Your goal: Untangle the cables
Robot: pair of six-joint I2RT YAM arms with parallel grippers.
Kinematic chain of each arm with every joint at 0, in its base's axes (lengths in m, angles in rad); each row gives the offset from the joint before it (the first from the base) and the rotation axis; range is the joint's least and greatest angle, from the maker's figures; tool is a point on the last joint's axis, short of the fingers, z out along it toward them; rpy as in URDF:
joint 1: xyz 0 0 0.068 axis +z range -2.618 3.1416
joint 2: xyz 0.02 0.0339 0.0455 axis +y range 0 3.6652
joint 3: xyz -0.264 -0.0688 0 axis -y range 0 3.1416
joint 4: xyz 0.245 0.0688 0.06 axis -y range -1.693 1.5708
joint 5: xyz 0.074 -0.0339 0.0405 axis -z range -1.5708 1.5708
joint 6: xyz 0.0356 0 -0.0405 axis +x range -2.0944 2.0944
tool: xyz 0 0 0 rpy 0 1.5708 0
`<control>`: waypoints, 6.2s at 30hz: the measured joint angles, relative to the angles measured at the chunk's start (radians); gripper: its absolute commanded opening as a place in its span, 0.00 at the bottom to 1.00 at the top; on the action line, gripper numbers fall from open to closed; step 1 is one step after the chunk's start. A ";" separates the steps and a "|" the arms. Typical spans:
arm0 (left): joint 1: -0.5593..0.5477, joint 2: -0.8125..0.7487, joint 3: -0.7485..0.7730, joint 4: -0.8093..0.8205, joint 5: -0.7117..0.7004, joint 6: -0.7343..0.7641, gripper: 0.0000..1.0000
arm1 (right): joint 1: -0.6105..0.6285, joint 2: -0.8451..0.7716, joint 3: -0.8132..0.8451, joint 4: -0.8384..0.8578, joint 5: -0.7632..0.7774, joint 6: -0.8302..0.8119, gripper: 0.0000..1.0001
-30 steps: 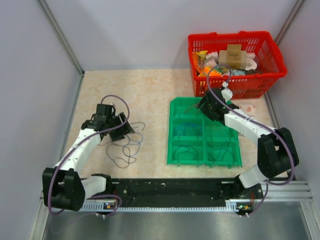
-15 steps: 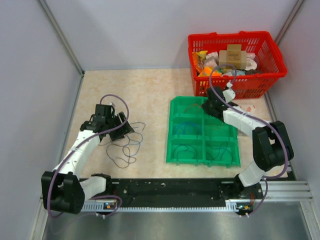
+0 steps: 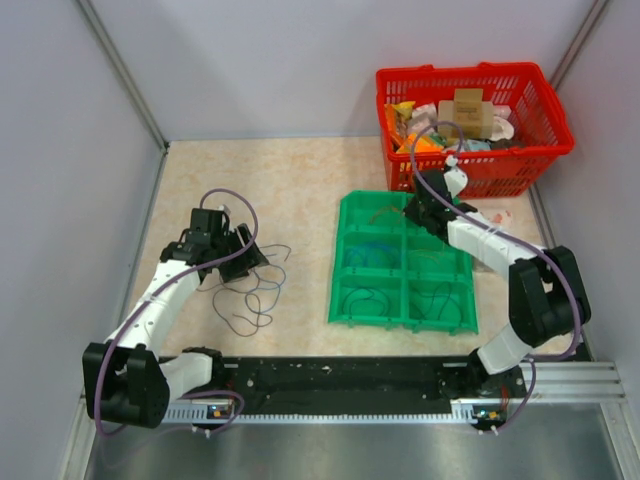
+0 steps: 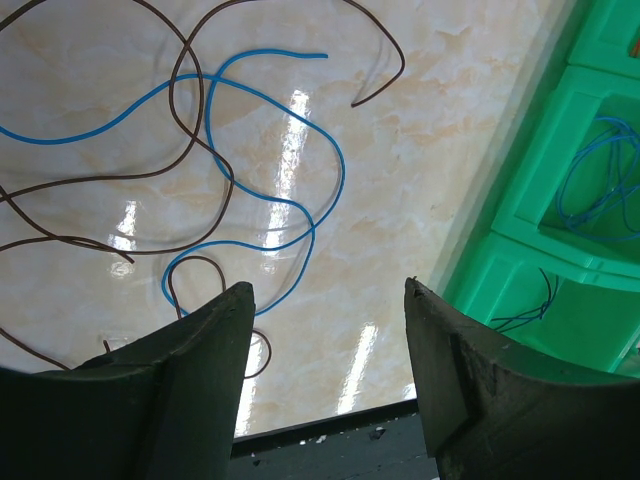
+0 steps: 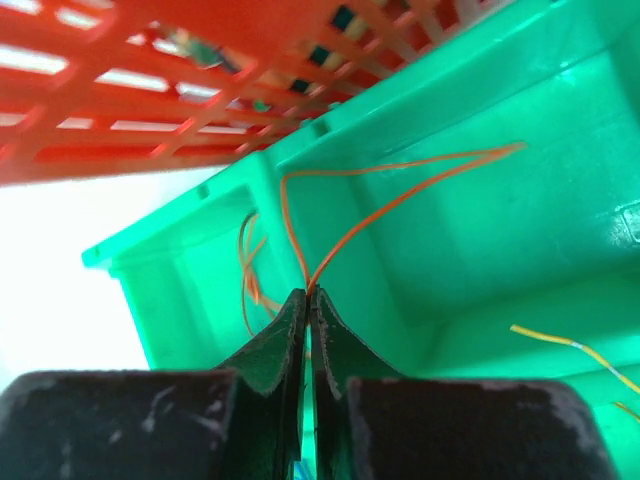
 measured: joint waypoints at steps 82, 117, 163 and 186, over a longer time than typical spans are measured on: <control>0.159 -0.165 -0.268 0.112 -0.153 -0.203 0.69 | 0.558 0.586 0.679 -0.230 -0.114 -0.251 0.46; 0.145 -0.469 -0.198 0.407 0.356 -0.048 0.92 | 0.441 -0.141 0.770 -0.085 -0.451 -0.484 0.00; -0.316 -0.338 0.639 0.141 -0.223 0.011 0.00 | 0.454 -0.018 0.480 -0.016 -0.795 -0.465 0.82; -0.313 -0.256 0.598 -0.015 -0.270 -0.211 0.00 | 0.573 0.053 0.486 0.460 -1.027 -0.302 0.00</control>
